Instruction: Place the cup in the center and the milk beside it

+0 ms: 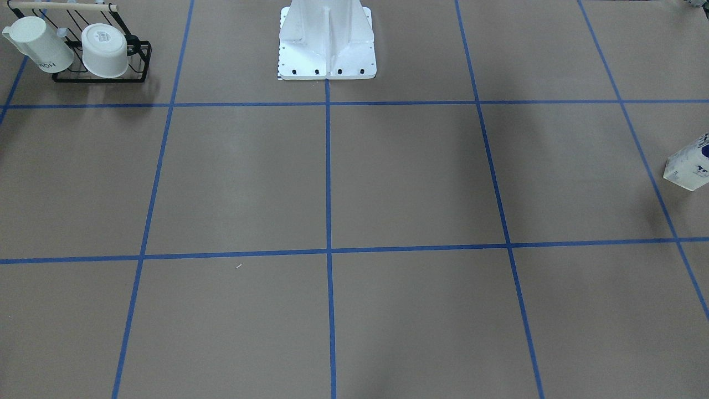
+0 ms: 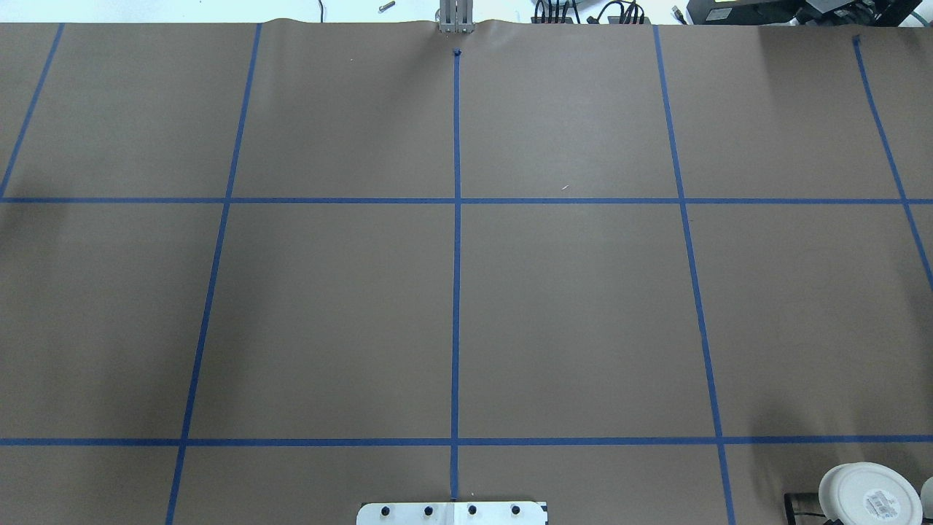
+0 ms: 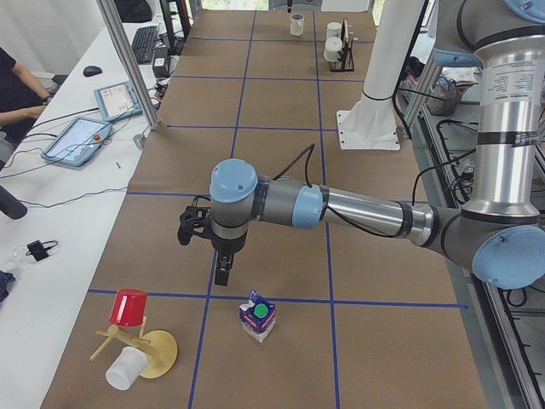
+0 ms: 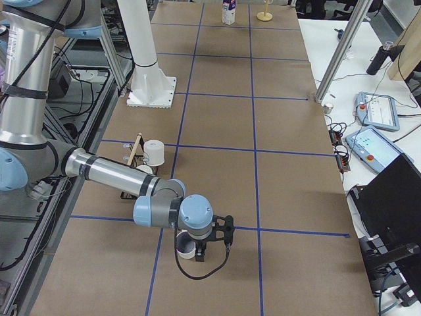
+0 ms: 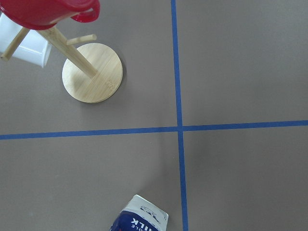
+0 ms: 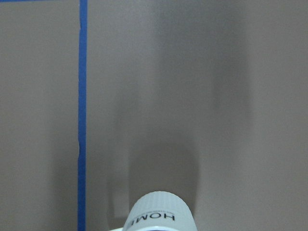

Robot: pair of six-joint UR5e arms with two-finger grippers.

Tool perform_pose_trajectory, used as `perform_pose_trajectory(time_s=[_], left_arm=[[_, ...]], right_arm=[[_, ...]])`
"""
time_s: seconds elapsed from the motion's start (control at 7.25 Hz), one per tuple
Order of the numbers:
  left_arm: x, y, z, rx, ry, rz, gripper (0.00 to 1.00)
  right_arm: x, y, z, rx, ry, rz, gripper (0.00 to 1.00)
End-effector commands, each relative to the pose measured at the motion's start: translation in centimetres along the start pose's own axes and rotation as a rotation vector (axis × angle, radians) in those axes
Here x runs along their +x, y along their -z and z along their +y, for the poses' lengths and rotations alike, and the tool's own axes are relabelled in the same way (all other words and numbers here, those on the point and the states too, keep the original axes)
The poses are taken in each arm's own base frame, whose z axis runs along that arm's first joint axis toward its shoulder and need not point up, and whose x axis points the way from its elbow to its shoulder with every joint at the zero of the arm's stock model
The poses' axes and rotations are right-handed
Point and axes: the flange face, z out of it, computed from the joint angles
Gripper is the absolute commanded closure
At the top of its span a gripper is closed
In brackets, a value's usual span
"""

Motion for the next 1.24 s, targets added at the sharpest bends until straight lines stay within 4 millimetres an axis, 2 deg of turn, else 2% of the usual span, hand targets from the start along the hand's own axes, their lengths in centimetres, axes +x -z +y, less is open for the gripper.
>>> perform_pose_trajectory(time_s=[0.0, 0.41, 0.83, 0.97, 1.1], left_arm=[[0.1, 0.1, 0.0, 0.001, -0.001, 0.0, 0.02], [0.2, 0.1, 0.0, 0.002, 0.0, 0.018, 0.02], [0.4, 0.1, 0.1, 0.0, 0.0, 0.043, 0.02], [0.5, 0.2, 0.1, 0.001, -0.001, 0.043, 0.02], [0.4, 0.2, 0.1, 0.002, 0.0, 0.044, 0.02]], right_arm=[[1.8, -1.8, 1.8, -0.034, -0.004, 0.001, 0.0], [3.2, -3.2, 2.3, -0.067, -0.007, 0.001, 0.0], [3.2, -4.0, 2.4, -0.088, 0.002, -0.001, 0.0], [3.2, -4.1, 2.5, -0.09, 0.008, -0.001, 0.06], [3.4, -4.4, 2.6, -0.097, 0.006, -0.006, 0.44]])
